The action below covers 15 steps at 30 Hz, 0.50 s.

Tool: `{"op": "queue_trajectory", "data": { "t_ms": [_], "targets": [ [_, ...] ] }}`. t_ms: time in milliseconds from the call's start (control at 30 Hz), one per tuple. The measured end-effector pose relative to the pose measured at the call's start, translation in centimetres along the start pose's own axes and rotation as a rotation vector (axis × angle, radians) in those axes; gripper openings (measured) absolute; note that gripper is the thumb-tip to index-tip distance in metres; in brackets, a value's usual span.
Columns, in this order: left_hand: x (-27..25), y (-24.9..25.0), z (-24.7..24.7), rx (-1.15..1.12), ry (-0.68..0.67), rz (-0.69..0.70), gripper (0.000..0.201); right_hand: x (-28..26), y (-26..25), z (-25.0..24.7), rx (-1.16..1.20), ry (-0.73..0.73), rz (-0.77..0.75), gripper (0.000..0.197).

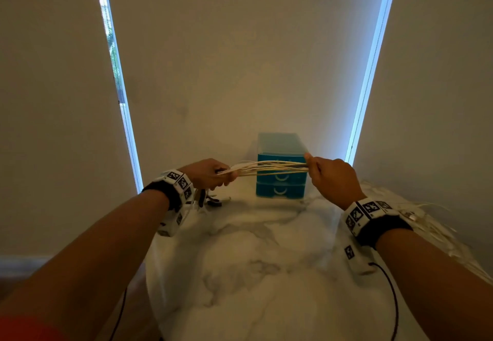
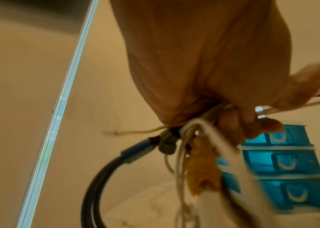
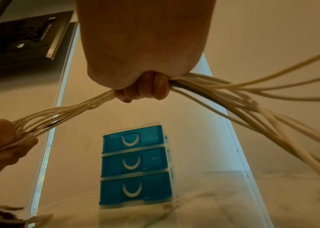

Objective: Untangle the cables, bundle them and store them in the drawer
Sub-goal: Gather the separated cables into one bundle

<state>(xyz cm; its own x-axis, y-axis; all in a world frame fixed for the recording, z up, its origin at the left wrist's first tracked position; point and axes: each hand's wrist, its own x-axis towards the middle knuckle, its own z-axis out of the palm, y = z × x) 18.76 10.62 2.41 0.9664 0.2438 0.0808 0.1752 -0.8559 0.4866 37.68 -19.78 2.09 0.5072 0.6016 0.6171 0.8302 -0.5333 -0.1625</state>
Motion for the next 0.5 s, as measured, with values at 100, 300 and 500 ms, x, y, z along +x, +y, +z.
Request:
{"op": "queue_trajectory", "data": {
  "t_ms": [100, 300, 500],
  "targets": [
    [-0.4, 0.9, -0.9, -0.112, 0.017, -0.095, 0.091, -0.3, 0.3, 1.0, -0.026, -0.078, 0.014, 0.055],
    [-1.4, 1.0, -2.1, 0.336, -0.058, -0.111, 0.073, -0.7, -0.6, 2.5, 0.011, -0.259, -0.036, 0.054],
    [-2.1, -2.9, 0.1, 0.642, -0.026, -0.264, 0.108, -2.2, -1.3, 3.7, 0.041, -0.564, -0.095, 0.051]
  ]
}}
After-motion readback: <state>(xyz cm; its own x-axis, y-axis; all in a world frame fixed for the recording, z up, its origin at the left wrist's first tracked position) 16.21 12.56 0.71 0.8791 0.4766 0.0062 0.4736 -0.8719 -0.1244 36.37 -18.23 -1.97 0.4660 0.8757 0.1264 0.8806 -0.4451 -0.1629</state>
